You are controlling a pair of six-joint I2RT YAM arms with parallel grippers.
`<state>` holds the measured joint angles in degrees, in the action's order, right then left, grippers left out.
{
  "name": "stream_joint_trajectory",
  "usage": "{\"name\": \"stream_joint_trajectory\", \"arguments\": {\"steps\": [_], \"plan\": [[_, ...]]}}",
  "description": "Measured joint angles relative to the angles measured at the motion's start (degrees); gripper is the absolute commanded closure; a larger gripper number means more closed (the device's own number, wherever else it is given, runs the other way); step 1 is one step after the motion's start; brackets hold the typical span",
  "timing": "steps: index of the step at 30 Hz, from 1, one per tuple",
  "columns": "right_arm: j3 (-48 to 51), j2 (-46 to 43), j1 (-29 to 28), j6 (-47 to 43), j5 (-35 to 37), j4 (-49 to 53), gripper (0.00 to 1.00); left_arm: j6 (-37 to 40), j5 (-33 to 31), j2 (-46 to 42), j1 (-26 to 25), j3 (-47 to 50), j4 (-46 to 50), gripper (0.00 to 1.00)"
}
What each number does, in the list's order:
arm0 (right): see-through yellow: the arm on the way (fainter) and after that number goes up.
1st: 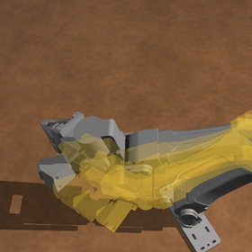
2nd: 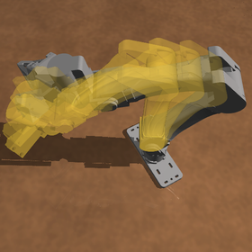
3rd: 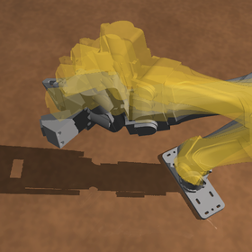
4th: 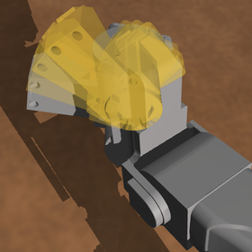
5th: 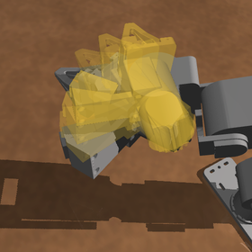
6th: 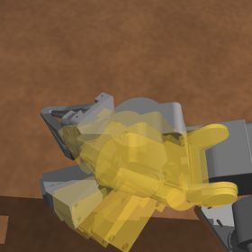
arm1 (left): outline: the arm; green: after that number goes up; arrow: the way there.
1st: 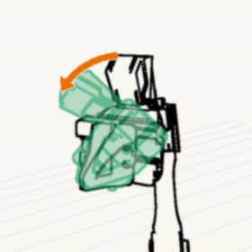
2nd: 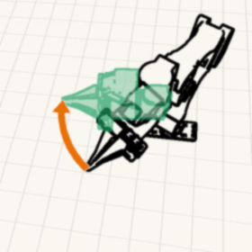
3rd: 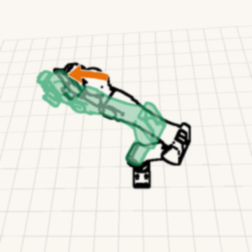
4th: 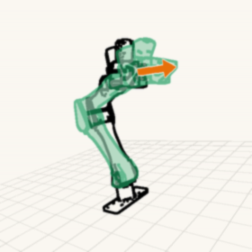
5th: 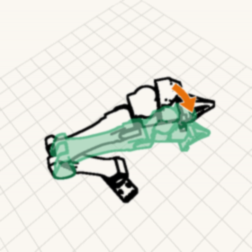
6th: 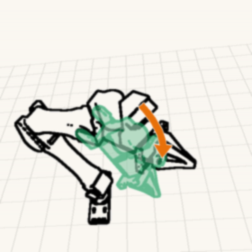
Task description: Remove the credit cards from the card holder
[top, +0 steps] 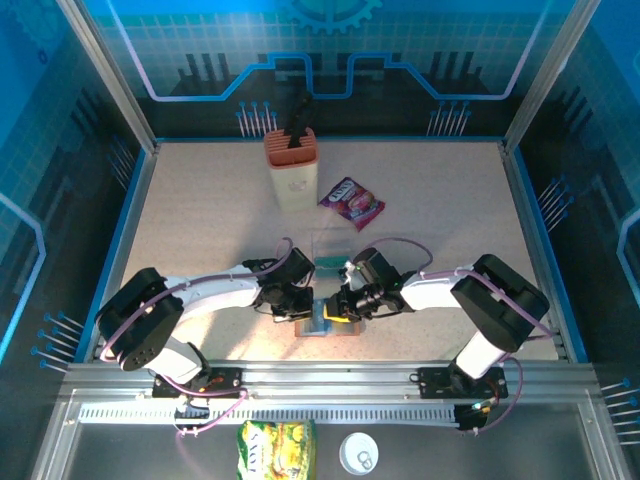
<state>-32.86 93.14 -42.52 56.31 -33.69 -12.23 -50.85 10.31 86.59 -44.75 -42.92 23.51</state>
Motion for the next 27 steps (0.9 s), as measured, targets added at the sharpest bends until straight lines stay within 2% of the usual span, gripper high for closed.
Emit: {"name": "stream_joint_trajectory", "arguments": {"steps": [8, 27], "plan": [[0.2, -0.1, 0.0, 0.3, 0.2, 0.0, 0.87, 0.0, 0.0, 0.0, 0.0, 0.0, 0.0, 1.0], [1.4, -8.5, 2.6, -4.6, 0.8, 8.8, 0.92, 0.0, 0.0, -0.9, 0.0, 0.8, -0.8, 1.0]]}}
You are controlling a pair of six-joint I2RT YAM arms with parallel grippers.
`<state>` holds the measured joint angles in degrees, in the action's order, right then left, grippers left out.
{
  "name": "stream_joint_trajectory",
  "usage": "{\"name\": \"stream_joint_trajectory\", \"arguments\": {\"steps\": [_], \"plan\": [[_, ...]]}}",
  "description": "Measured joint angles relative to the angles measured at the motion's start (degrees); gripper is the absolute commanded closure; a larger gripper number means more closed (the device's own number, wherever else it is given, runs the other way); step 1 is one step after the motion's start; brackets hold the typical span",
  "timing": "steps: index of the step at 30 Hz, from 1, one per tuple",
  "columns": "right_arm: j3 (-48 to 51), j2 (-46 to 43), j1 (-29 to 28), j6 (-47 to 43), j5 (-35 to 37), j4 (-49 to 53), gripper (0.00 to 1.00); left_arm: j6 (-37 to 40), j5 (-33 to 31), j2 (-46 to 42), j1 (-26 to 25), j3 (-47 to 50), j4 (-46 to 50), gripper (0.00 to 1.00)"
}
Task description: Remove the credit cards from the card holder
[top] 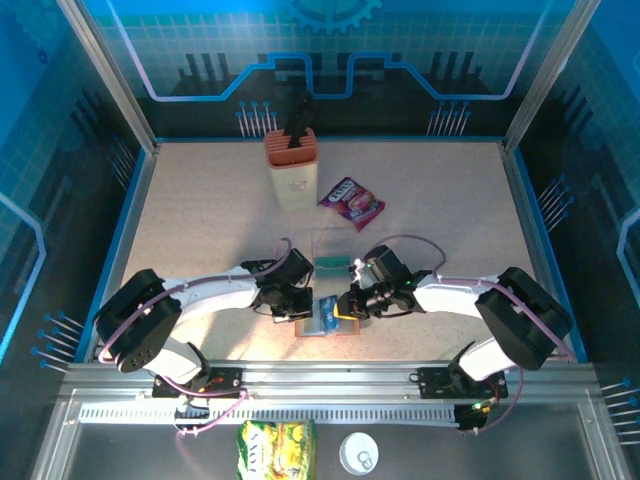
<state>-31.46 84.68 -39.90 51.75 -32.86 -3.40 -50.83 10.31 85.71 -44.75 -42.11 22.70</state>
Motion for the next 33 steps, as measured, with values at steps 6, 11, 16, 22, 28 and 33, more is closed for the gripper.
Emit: {"name": "stream_joint_trajectory", "arguments": {"steps": [6, 11, 16, 22, 28, 33], "plan": [[-1.4, -4.0, 0.4, -2.9, 1.9, 7.1, 0.92, 0.1, -0.3, -1.1, 0.0, -0.2, 2.4, 0.98], [-4.7, -6.7, 1.1, -6.8, 3.8, 13.8, 0.93, 0.6, -1.4, -3.9, 0.0, -1.6, 5.4, 0.94], [-10.0, -8.0, 1.7, -13.5, 6.6, 22.4, 0.96, 1.6, -2.7, -6.6, 0.0, -4.4, 6.9, 0.93], [-21.4, -6.5, 1.8, -29.2, 12.6, 34.1, 1.0, 1.9, -4.1, -10.7, 0.4, -4.5, 8.1, 0.89], [-32.3, 0.9, 1.8, -53.3, 18.0, 43.7, 1.0, 1.9, -4.5, -15.0, 0.7, -3.1, 8.6, 0.88], [-42.4, 9.7, 1.8, -74.0, 24.2, 53.2, 1.0, 1.9, -4.5, -16.7, 0.8, -2.1, 9.0, 0.88]]}}
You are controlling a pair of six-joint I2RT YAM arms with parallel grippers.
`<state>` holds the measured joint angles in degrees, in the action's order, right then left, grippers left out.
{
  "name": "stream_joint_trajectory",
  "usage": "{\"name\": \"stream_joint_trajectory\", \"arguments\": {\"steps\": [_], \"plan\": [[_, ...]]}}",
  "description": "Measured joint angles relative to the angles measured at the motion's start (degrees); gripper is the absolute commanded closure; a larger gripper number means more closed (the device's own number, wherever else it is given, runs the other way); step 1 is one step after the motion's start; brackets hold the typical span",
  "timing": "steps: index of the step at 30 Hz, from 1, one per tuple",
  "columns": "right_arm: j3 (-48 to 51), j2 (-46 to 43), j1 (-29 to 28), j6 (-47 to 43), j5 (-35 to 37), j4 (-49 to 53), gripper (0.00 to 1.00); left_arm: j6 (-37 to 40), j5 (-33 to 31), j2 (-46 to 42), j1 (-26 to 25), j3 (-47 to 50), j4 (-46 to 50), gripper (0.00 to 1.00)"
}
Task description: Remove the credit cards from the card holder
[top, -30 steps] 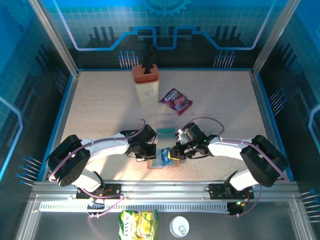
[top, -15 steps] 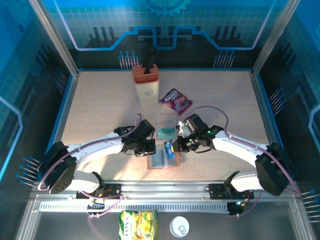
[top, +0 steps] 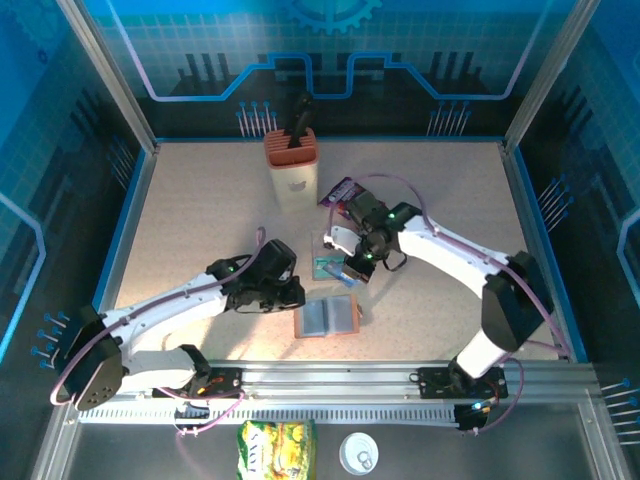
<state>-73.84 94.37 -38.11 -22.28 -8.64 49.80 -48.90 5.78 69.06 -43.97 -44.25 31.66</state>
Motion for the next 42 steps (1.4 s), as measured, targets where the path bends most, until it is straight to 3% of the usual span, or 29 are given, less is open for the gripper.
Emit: {"name": "stream_joint_trajectory", "arguments": {"steps": [7, 19, 42], "plan": [[-13.2, 7.6, 1.4, -15.7, 4.7, 9.4, 1.0, 0.0, 0.0, -2.7, 0.5, 1.0, 0.7, 0.87], [-35.1, 20.1, 2.8, -25.5, 5.0, 19.2, 1.0, -0.7, -1.1, -5.6, 0.7, 2.9, 1.1, 0.87], [-43.9, 35.5, 4.4, -28.2, -0.5, 27.8, 0.99, -5.5, -5.2, -18.6, 0.7, 8.1, 4.7, 0.88]]}}
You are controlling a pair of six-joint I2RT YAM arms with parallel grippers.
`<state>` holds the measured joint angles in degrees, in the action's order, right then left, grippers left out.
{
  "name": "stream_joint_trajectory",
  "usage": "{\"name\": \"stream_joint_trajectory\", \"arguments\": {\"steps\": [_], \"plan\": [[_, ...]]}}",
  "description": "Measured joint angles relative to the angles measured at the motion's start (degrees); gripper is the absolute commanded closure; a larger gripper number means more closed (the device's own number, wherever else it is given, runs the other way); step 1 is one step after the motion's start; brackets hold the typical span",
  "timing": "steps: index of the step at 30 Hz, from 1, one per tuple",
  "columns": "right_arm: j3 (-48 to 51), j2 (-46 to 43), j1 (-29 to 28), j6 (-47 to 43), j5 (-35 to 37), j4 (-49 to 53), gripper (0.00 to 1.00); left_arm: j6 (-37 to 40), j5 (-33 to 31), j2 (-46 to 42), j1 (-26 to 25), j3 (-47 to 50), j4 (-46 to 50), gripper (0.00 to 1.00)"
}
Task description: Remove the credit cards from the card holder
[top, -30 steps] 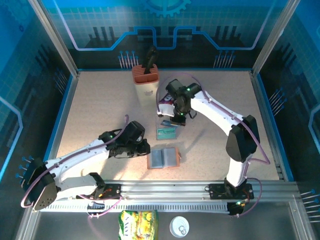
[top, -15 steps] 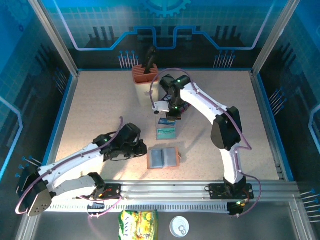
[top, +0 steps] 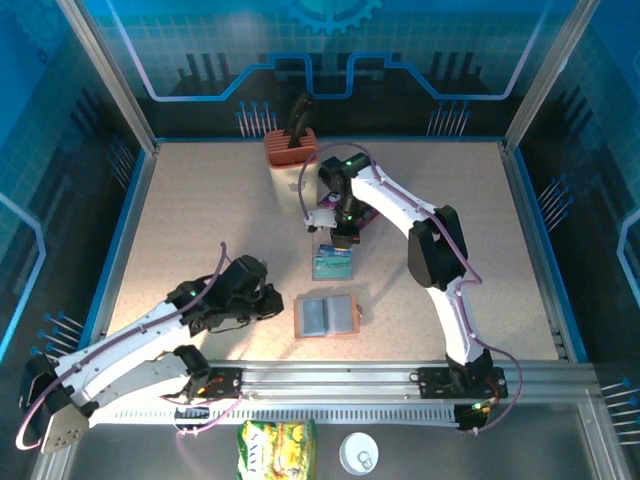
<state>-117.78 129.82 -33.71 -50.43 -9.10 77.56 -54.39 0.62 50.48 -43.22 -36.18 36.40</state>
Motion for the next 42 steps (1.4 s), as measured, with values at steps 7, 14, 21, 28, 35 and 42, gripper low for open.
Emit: {"name": "stream_joint_trajectory", "arguments": {"steps": [7, 14, 21, 28, 35, 42], "plan": [[0.0, 1.1, -0.3, 0.4, -0.4, 0.0, 0.84, -1.1, -0.1, -0.7, 0.0, 1.2, 0.7, 0.88], [0.0, 1.7, -0.5, 2.0, 0.6, 0.0, 0.79, -1.0, -0.2, -0.9, 0.3, 1.6, 0.9, 0.87], [0.8, -4.0, -0.1, 5.7, 0.7, -0.9, 0.77, 0.8, -0.4, 1.8, 1.7, 0.9, 1.1, 0.87], [10.3, -16.3, 0.0, 14.7, -2.4, -7.3, 0.82, 2.1, 0.7, 9.1, 1.8, -0.2, -2.8, 0.88], [28.3, -24.4, -0.1, 34.0, -3.8, -23.8, 0.86, 3.9, 2.7, 18.1, 1.8, -3.8, -7.9, 0.89], [37.0, -27.6, -0.1, 57.0, 0.3, -37.3, 0.88, 5.1, 3.3, 22.6, 1.8, -4.2, -11.1, 0.9]]}}
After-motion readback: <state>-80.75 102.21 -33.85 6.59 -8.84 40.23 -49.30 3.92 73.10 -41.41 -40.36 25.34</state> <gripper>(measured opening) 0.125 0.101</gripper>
